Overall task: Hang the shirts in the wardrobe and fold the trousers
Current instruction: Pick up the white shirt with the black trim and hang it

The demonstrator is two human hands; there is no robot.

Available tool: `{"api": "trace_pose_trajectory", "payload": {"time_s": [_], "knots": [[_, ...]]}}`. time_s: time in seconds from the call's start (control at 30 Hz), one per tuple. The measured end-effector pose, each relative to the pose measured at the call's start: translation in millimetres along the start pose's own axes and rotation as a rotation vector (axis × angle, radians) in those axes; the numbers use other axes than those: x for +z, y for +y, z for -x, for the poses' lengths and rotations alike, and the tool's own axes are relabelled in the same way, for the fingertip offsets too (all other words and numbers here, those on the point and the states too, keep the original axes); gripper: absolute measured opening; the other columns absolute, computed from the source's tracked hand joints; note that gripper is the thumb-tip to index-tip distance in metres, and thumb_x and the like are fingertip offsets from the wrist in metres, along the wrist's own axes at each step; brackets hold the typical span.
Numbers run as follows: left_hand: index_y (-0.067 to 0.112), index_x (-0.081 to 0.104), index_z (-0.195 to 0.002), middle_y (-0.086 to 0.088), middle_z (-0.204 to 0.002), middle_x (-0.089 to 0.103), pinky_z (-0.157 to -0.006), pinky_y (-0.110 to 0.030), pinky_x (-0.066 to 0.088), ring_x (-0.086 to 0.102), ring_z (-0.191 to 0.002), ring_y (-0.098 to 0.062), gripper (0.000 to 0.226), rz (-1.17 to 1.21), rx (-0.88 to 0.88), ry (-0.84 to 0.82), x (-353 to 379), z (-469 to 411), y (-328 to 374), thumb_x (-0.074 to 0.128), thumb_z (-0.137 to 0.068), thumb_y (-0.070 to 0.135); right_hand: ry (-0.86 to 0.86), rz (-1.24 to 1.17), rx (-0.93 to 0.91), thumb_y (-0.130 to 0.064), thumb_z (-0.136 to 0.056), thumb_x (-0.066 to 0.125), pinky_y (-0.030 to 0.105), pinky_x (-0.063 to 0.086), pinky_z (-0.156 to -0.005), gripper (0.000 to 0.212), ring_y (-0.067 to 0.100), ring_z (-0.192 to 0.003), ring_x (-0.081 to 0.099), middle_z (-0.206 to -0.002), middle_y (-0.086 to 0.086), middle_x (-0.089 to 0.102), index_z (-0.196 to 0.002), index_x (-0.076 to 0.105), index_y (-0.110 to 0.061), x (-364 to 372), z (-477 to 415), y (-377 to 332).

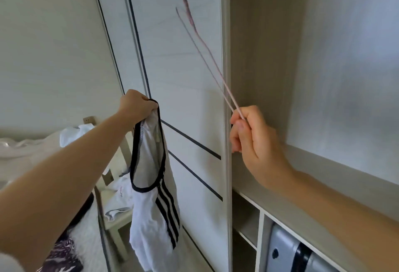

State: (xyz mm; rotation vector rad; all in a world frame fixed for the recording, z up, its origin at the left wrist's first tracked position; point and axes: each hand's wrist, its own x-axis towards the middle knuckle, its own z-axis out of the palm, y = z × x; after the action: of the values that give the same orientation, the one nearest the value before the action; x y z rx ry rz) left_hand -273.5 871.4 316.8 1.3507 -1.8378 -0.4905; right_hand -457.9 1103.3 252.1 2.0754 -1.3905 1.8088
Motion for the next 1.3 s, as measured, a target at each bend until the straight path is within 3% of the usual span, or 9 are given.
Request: {"api": "trace_pose_trajectory", "payload": {"time_s": [0.1, 0.23, 0.37, 0.5, 0.67, 0.8, 0.93, 1.03, 1.3], "knots": [[-0.003, 0.069, -0.074, -0.014, -0.068, 0.054, -0.06, -0.029, 0.043, 0.049, -0.063, -0.025, 0.021, -0.013, 0.004, 0.05, -2, -4, -8, 0.071, -0.084, 0.016, -0.072, -0.091, 0.101, -0.016, -0.103, 0.033, 0.035, 0.046, -0.057, 0.019, 0.012, -0.054, 0.045, -0.057, -0.003, 0.046, -0.092, 0.048, -0.019, 2, 0, 4], [0.005, 0.042, -0.057, -0.007, -0.055, 0.037, -0.05, -0.025, 0.031, 0.034, -0.051, -0.023, 0.028, -0.164, -0.017, 0.131, 0, 2, -20, 0.052, -0.083, -0.001, -0.101, -0.239, 0.28, -0.009, -0.104, 0.037, 0.029, 0.048, -0.053, 0.026, 0.018, -0.052, 0.043, -0.052, -0.004, 0.041, -0.089, 0.058, -0.008, 1, -7, 11], [0.0, 0.065, -0.085, -0.014, -0.079, 0.065, -0.06, -0.033, 0.047, 0.057, -0.066, -0.027, 0.02, -0.242, -0.063, 0.135, 2, 7, -45, 0.045, -0.085, -0.002, -0.144, -0.33, 0.465, -0.01, -0.103, 0.041, 0.03, 0.044, -0.045, 0.029, 0.009, -0.046, 0.033, -0.048, -0.008, 0.033, -0.087, 0.065, -0.005, 0, -13, 24], [-0.004, 0.056, -0.076, -0.011, -0.063, 0.053, -0.048, -0.027, 0.035, 0.049, -0.056, -0.022, 0.017, -0.323, -0.213, 0.104, 6, 9, -67, 0.044, -0.087, 0.002, -0.157, -0.35, 0.53, -0.01, -0.102, 0.043, 0.025, 0.036, -0.04, 0.031, 0.011, -0.044, 0.029, -0.048, -0.006, 0.03, -0.083, 0.065, -0.002, -5, -16, 37], [0.001, 0.046, -0.067, -0.008, -0.058, 0.042, -0.055, -0.028, 0.036, 0.042, -0.055, -0.023, 0.024, -0.307, -0.348, 0.071, 15, 4, -95, 0.049, -0.089, 0.01, -0.165, -0.468, 0.632, -0.011, -0.101, 0.043, 0.021, 0.022, -0.041, 0.032, 0.014, -0.044, 0.019, -0.05, 0.002, 0.024, -0.077, 0.062, -0.002, -19, -24, 49], [0.002, 0.045, -0.068, -0.009, -0.061, 0.044, -0.051, -0.028, 0.034, 0.042, -0.053, -0.024, 0.023, -0.386, -0.341, 0.016, 25, -2, -120, 0.052, -0.088, 0.009, -0.205, -0.507, 0.696, -0.008, -0.101, 0.042, 0.017, 0.019, -0.042, 0.034, 0.012, -0.043, 0.015, -0.05, 0.001, 0.019, -0.072, 0.059, -0.004, -23, -27, 57], [0.001, 0.052, -0.079, -0.016, -0.077, 0.056, -0.059, -0.034, 0.044, 0.053, -0.064, -0.029, 0.02, -0.45, -0.301, -0.056, 36, 7, -127, 0.048, -0.095, 0.014, -0.254, -0.529, 0.74, -0.008, -0.1, 0.042, 0.016, 0.02, -0.041, 0.035, 0.011, -0.041, 0.014, -0.048, -0.001, 0.02, -0.07, 0.058, -0.005, -19, -23, 62], [0.002, 0.057, -0.085, -0.013, -0.075, 0.055, -0.053, -0.03, 0.037, 0.05, -0.061, -0.025, 0.02, -0.46, -0.266, -0.09, 47, 14, -116, 0.047, -0.097, 0.016, -0.277, -0.508, 0.766, -0.008, -0.1, 0.043, 0.018, 0.018, -0.043, 0.031, 0.011, -0.042, 0.014, -0.048, -0.002, 0.02, -0.075, 0.059, -0.002, -6, -17, 66], [0.01, 0.061, -0.075, -0.005, -0.057, 0.052, -0.052, -0.023, 0.042, 0.049, -0.045, -0.016, 0.018, 0.212, -0.385, -0.142, 54, 23, -59, 0.06, -0.093, 0.015, -0.313, -0.578, 0.829, -0.011, -0.102, 0.041, 0.018, 0.02, -0.04, 0.03, 0.009, -0.04, 0.017, -0.047, -0.004, 0.024, -0.08, 0.057, -0.003, 28, -1, 75]]}}
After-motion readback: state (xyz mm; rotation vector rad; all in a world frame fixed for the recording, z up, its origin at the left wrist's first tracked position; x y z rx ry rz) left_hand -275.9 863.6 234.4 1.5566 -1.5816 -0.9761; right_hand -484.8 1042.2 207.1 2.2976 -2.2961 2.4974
